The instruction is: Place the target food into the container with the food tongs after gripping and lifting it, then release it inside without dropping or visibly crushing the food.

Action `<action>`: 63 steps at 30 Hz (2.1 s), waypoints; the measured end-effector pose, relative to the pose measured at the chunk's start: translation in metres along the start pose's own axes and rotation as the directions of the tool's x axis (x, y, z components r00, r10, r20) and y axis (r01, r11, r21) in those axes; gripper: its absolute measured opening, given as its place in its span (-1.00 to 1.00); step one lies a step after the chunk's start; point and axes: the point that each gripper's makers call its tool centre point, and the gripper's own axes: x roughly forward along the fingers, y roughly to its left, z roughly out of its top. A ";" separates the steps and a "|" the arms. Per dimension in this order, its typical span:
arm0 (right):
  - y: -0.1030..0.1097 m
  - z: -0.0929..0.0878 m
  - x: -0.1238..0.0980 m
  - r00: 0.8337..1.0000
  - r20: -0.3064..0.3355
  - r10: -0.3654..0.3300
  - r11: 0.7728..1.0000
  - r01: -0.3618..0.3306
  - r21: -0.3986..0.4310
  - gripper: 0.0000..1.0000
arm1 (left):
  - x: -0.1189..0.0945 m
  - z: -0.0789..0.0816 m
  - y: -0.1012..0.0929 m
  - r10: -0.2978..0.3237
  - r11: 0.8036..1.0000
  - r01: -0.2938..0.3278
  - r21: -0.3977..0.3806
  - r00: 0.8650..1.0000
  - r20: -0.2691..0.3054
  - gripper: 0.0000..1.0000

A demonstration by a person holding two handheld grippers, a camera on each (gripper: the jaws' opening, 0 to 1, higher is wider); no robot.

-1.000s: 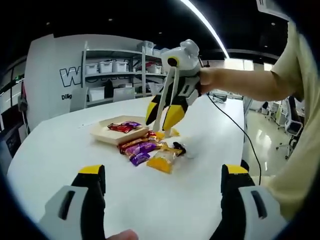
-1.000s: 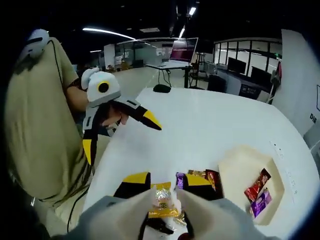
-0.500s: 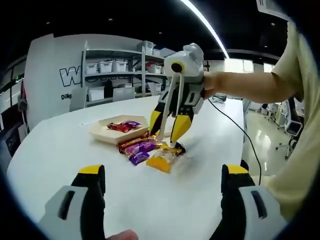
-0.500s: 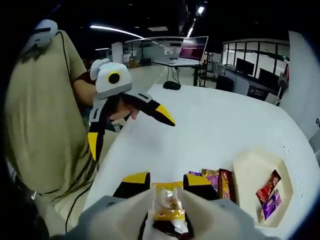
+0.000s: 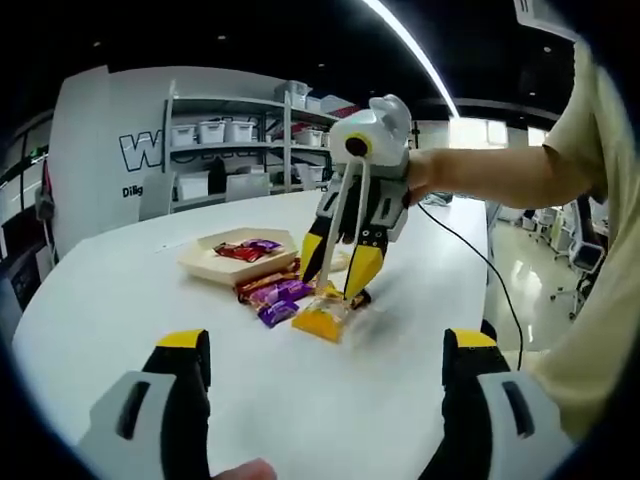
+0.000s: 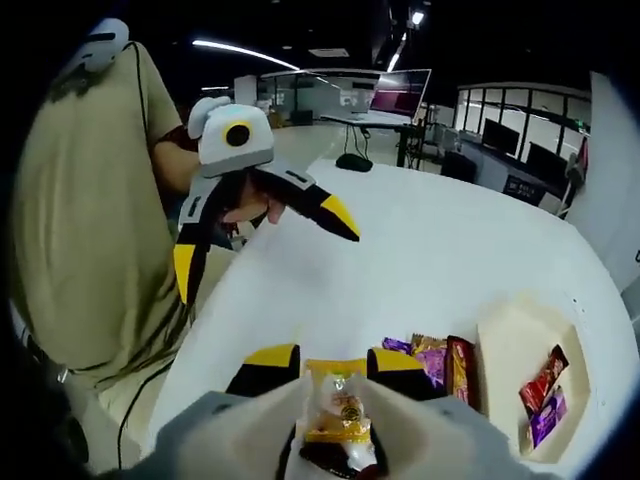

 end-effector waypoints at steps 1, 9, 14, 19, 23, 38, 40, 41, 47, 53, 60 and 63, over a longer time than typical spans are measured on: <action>-0.001 0.000 0.001 1.000 0.001 -0.001 1.000 0.001 -0.005 -0.57 | 0.000 0.000 0.000 0.001 1.000 -0.001 0.001 1.000 0.000 0.88; -0.003 -0.005 0.006 1.000 -0.008 0.000 1.000 0.000 -0.022 -0.55 | -0.002 0.000 0.002 0.005 1.000 -0.005 0.000 1.000 -0.001 0.88; -0.004 -0.006 0.008 1.000 -0.006 -0.002 1.000 0.002 -0.018 -0.55 | -0.003 -0.001 0.003 0.005 1.000 -0.005 -0.001 1.000 -0.002 0.88; -0.005 -0.007 0.008 1.000 -0.007 -0.002 1.000 0.002 -0.009 -0.53 | -0.002 0.000 0.003 0.003 1.000 -0.003 0.000 1.000 -0.001 0.88; -0.004 -0.009 0.010 1.000 -0.018 0.004 1.000 -0.004 -0.003 -0.51 | -0.002 0.000 0.003 0.001 1.000 -0.001 -0.001 1.000 -0.001 0.88; -0.004 -0.011 0.014 0.999 -0.048 -0.004 1.000 0.003 -0.018 -0.58 | -0.002 -0.003 0.003 0.003 1.000 -0.003 -0.009 1.000 0.001 0.88; -0.005 -0.012 0.014 0.999 -0.046 -0.003 1.000 0.002 -0.014 -0.59 | -0.002 -0.002 0.003 0.004 1.000 -0.004 -0.011 1.000 0.002 0.88; -0.005 -0.011 0.014 0.999 -0.040 -0.004 1.000 0.004 -0.005 -0.60 | -0.002 -0.002 0.004 0.005 1.000 -0.005 -0.011 1.000 0.002 0.88; 0.000 -0.008 0.014 1.000 -0.025 0.013 0.999 -0.012 0.041 -0.65 | -0.003 -0.004 0.004 0.006 1.000 -0.006 -0.013 1.000 0.003 0.88; -0.002 -0.007 0.014 1.000 -0.028 0.000 1.000 0.000 0.025 -0.67 | -0.003 -0.004 0.004 0.006 1.000 -0.006 -0.012 1.000 0.003 0.88; -0.002 -0.004 0.009 0.999 -0.033 0.005 1.000 -0.004 0.027 -0.68 | -0.004 -0.004 0.005 0.009 1.000 -0.009 -0.013 1.000 0.004 0.87; -0.004 -0.001 0.004 1.000 -0.031 0.004 1.000 -0.003 0.027 -0.68 | -0.004 -0.004 0.004 0.007 1.000 -0.007 -0.013 1.000 0.006 0.87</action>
